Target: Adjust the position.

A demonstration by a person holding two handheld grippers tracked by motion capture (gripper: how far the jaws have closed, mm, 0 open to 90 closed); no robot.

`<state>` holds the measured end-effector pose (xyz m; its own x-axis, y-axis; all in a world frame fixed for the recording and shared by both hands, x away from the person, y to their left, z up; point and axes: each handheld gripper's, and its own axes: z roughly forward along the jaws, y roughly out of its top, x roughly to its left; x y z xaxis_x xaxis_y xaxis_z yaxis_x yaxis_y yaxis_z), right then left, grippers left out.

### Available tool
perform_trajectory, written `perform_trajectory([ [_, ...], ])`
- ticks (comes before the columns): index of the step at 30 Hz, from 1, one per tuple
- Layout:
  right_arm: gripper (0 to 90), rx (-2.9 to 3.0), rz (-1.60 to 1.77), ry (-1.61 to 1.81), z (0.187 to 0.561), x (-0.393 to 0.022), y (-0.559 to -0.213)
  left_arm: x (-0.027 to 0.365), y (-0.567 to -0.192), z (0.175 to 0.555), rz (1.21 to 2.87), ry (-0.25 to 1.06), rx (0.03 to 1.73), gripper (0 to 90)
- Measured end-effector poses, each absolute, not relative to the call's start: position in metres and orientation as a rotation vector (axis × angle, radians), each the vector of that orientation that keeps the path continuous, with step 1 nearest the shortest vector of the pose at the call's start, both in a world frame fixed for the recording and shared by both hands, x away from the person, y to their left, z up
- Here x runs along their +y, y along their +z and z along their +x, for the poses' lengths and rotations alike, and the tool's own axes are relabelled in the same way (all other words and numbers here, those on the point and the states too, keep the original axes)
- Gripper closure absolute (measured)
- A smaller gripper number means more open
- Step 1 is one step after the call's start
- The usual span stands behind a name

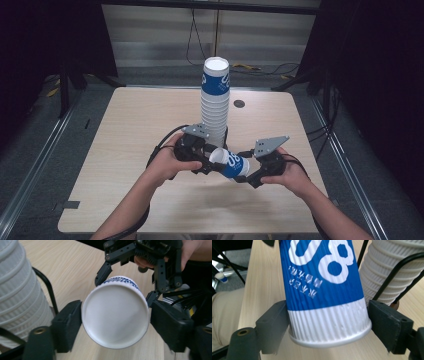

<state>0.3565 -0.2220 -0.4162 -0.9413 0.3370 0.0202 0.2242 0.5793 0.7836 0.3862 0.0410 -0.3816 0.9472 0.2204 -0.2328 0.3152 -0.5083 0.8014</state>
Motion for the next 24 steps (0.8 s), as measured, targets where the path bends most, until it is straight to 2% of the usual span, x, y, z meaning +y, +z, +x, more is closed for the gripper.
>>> perform_trajectory([
  [6,18.7,2.694,0.457,1.247,0.357,-0.2218,-0.4157,0.0426,-0.3806,0.3844,2.156,-0.114,0.344,20.1],
  [24,19.1,2.767,0.372,1.091,0.358,-0.2193,-0.4128,0.0368,-0.382,0.3819,2.3,-0.065,0.277,19.6],
])
